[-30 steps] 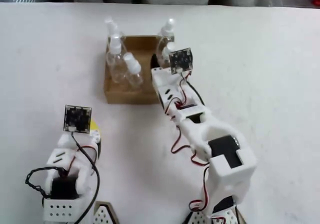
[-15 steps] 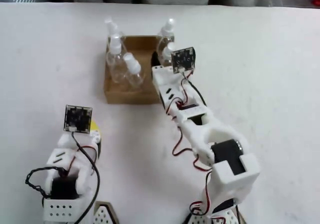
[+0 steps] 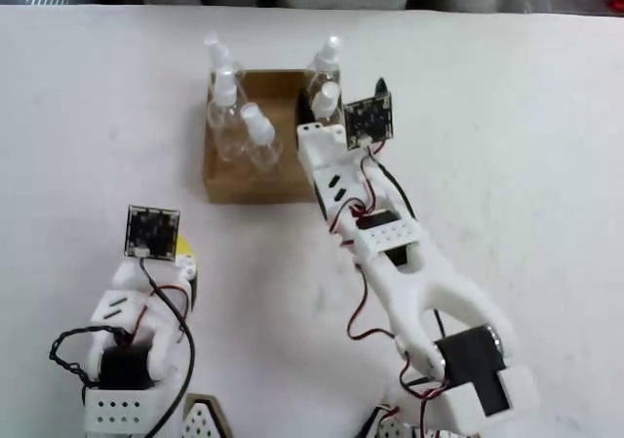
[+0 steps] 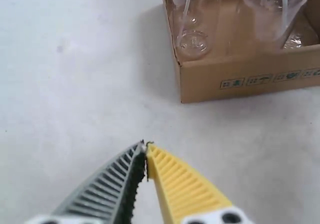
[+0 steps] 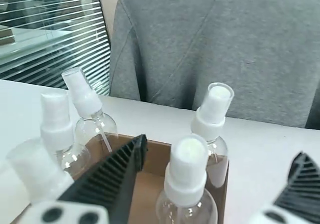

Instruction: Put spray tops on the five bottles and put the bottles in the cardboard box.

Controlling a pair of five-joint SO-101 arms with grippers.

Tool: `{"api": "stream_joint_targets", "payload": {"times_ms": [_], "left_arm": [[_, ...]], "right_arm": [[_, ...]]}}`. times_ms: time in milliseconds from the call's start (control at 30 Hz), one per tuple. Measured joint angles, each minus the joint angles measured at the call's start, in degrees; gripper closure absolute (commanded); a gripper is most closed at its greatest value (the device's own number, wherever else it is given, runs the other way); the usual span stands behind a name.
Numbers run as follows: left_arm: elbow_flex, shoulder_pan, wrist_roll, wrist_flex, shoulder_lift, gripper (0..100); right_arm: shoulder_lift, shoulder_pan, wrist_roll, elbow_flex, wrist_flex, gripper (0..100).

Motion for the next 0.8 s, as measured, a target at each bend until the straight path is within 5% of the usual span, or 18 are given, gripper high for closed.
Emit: {"api": "stream_joint_targets", "payload": {"times_ms": [400, 600, 800], "left_arm": [[0.0, 0.0, 0.0, 0.0, 0.0, 98], [0.0, 0.0, 0.0, 0.0, 0.0, 98], [0.0, 0.0, 0.0, 0.0, 0.0, 98]], "right_arm": [[-13.8, 0.2, 0.0, -3.3, 12.0, 61.5], [-25.5, 0.7, 0.0, -3.3, 27.0, 61.8], [-35.8, 5.7, 0.0, -3.3, 45.7, 81.7]]}}
